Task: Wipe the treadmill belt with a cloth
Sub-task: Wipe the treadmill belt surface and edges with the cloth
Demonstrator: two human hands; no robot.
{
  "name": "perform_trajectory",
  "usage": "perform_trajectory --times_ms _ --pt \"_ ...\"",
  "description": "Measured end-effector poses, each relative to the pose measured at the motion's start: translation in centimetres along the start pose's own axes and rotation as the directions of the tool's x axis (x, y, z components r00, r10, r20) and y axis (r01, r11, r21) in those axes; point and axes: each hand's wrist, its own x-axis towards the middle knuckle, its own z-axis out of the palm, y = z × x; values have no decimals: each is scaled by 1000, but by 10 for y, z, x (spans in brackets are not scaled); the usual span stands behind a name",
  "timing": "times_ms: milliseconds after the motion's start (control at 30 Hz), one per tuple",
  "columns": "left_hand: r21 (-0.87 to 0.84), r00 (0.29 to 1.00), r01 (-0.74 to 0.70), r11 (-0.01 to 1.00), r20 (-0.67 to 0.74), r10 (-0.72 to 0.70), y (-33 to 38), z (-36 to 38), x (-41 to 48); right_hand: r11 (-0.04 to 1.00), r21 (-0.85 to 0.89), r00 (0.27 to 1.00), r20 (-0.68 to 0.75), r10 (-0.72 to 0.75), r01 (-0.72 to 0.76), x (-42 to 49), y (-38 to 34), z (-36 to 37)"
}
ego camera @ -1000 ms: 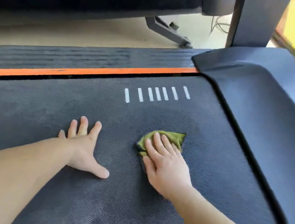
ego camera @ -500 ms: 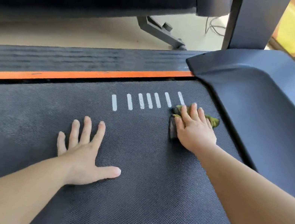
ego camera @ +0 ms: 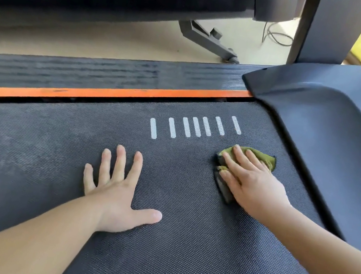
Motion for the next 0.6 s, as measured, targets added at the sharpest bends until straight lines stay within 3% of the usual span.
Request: perform_trajectory --times_ms 100,200,267,333,400,500,567,600 --pt "-7 1000 -4 1000 7 4 0 -1 0 997 8 991 -109 82 -82 42 15 1" --pt "-15 1000 -8 1000 17 8 2 -2 -1 929 94 927 -86 365 -357 83 6 4" --pt "-14 1000 -8 1000 14 9 0 -1 0 899 134 893 -124 433 -417 92 -19 11" --pt "-13 1000 -3 1000 16 3 0 -1 0 961 53 938 -211 275 -270 78 -52 14" --pt "-7 1000 1 1000 12 -1 2 -1 0 999 -34 979 -201 -33 27 47 -73 21" --pt "-9 1000 0 1000 7 0 1 0 2 905 -21 900 -98 -425 425 4 -61 24" --pt "-11 1000 -7 1000 13 7 0 -1 1 849 -30 844 -92 -528 527 10 -18 19" --pt "-11 1000 -12 1000 18 12 0 -2 0 870 -52 863 -107 -493 491 20 5 11"
